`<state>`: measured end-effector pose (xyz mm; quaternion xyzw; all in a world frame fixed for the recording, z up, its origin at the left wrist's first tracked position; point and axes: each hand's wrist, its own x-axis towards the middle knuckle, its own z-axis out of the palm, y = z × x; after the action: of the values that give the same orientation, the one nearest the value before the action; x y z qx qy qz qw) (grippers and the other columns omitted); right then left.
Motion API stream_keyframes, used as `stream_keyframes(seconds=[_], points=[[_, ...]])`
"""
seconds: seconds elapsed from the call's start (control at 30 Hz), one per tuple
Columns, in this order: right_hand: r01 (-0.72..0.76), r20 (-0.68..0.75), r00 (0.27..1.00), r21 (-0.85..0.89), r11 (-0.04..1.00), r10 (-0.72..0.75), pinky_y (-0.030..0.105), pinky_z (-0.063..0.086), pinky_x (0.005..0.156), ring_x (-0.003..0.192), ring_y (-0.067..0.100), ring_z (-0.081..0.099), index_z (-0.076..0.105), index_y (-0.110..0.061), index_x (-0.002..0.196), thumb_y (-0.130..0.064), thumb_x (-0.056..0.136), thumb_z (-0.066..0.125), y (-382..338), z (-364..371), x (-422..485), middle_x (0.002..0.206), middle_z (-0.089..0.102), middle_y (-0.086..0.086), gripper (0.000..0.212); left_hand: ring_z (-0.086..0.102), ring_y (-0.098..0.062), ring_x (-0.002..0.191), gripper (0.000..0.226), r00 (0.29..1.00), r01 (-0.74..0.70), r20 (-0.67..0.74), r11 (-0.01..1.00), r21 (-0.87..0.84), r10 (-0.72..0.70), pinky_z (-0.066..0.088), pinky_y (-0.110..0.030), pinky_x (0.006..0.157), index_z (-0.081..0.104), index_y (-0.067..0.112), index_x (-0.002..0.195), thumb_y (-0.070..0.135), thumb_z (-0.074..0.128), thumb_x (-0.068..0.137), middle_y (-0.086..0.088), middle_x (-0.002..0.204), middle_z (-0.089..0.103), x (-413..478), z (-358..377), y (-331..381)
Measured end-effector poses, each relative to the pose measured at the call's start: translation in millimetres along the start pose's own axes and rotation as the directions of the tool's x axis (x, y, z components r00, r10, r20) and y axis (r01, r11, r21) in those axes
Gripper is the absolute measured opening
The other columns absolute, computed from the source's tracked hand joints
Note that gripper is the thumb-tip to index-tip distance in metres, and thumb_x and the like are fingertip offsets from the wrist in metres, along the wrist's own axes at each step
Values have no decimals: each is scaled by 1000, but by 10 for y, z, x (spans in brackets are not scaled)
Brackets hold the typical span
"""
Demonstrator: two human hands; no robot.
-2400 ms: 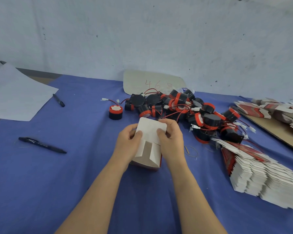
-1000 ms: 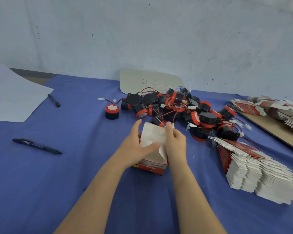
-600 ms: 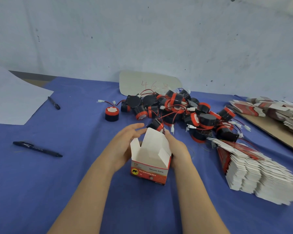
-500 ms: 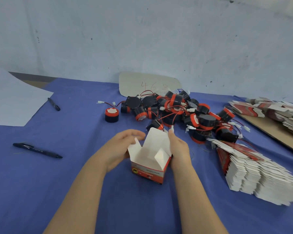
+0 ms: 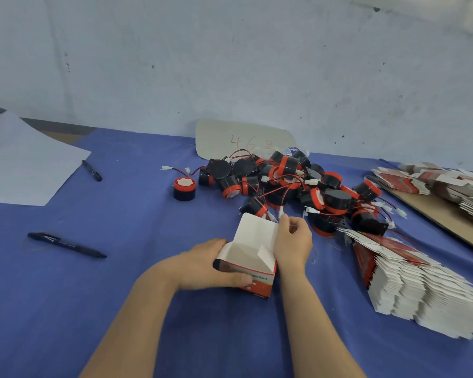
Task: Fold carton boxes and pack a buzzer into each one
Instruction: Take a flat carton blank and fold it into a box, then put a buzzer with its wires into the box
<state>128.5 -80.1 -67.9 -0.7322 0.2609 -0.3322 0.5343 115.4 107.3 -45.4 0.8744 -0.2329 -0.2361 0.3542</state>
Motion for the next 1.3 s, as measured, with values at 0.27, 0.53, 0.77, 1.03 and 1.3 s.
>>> stream_keyframes(seconds=[0.27,0.53,0.77,1.03,1.3], points=[[189,506,852,-57,980,-135,21,48,70,84,3,57,55,-30,98,-52,85,60,-161,-14,-126,94,59,-14,26,52,-4,82,60,824,-16,-566,999,-42,-10,46,-27,64,45,24,98,57,80,63,12,95,52,140,10,-122],[-6,403,913,-147,989,65,23,35,48,55,17,44,45,-11,61,-28,95,54,-81,86,-144,59,46,5,38,51,-21,103,70,875,75,-484,991,107,-13,49,-42,88,46,19,119,60,74,69,0,113,49,178,-19,-220],[50,495,864,-276,960,97,35,56,66,69,27,62,66,1,85,-17,94,55,-142,77,-146,86,64,20,22,50,-21,109,71,887,46,-462,996,77,-6,47,-43,92,44,18,123,56,75,72,-1,119,48,202,-45,-276],[362,374,909,-499,787,-181,38,39,95,131,29,27,28,-26,148,-10,95,47,-243,369,77,145,33,7,59,47,-27,121,81,734,155,-660,986,-69,-161,48,-38,84,46,20,124,62,75,61,-2,142,20,229,-96,-303],[332,303,921,-282,900,-244,30,45,88,103,23,50,32,-27,146,-7,89,58,-77,477,117,132,33,8,65,15,-15,143,131,745,-15,-645,962,-273,-171,27,-27,104,-16,22,151,36,84,67,-3,158,2,175,-158,-439]])
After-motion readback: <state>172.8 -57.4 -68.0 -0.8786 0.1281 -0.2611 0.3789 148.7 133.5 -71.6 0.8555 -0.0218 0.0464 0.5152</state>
